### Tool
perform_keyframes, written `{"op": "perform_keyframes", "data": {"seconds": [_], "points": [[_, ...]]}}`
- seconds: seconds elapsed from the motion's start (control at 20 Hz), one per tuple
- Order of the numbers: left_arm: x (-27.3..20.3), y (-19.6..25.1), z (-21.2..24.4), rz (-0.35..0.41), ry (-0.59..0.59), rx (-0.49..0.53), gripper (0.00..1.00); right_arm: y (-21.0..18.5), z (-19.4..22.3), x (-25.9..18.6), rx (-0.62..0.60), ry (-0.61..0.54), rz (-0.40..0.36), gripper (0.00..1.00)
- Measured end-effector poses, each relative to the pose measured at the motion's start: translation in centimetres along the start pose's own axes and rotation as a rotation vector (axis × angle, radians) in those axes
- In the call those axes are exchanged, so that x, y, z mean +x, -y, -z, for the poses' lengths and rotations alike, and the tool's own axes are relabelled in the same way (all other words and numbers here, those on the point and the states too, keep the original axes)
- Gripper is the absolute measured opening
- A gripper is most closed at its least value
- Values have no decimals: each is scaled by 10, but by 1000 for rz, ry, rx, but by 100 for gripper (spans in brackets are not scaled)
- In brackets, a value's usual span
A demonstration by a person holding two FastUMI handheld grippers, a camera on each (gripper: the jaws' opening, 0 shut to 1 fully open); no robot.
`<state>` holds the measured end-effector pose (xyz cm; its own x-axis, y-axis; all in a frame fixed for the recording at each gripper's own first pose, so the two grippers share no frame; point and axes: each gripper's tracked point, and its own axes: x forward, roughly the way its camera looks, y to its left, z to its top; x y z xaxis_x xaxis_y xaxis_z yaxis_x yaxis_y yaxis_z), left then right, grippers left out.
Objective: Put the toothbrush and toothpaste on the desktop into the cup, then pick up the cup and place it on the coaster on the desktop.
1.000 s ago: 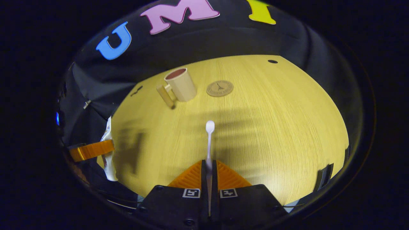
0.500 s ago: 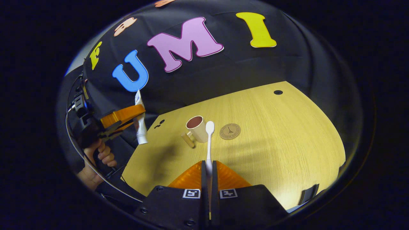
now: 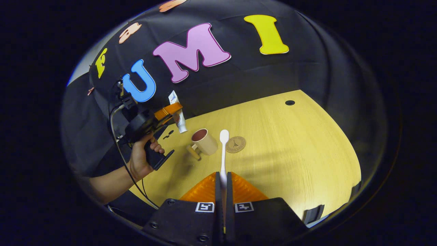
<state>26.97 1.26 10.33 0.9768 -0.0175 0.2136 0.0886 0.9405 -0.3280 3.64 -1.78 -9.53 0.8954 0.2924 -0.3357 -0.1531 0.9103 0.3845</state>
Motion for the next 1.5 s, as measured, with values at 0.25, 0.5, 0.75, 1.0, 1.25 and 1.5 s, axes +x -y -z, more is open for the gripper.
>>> {"op": "perform_keyframes", "data": {"seconds": [0.25,0.5,0.75,1.0,1.25,1.5], "points": [[33,-19,45,-45,-54,28,19,33,-8,-13,-24,13,58,7],[40,-26,72,-77,-137,66,23,39,-8,-9,-2,16,72,7],[40,-28,94,-64,-207,68,26,25,-1,-4,-8,9,60,7],[13,-27,97,-37,-228,61,50,3,-3,3,4,27,37,7],[-29,-38,90,-33,-256,76,76,-41,-51,33,62,129,-51,7],[-76,-45,75,-17,-264,118,77,-82,-97,69,71,227,-139,7]]}}
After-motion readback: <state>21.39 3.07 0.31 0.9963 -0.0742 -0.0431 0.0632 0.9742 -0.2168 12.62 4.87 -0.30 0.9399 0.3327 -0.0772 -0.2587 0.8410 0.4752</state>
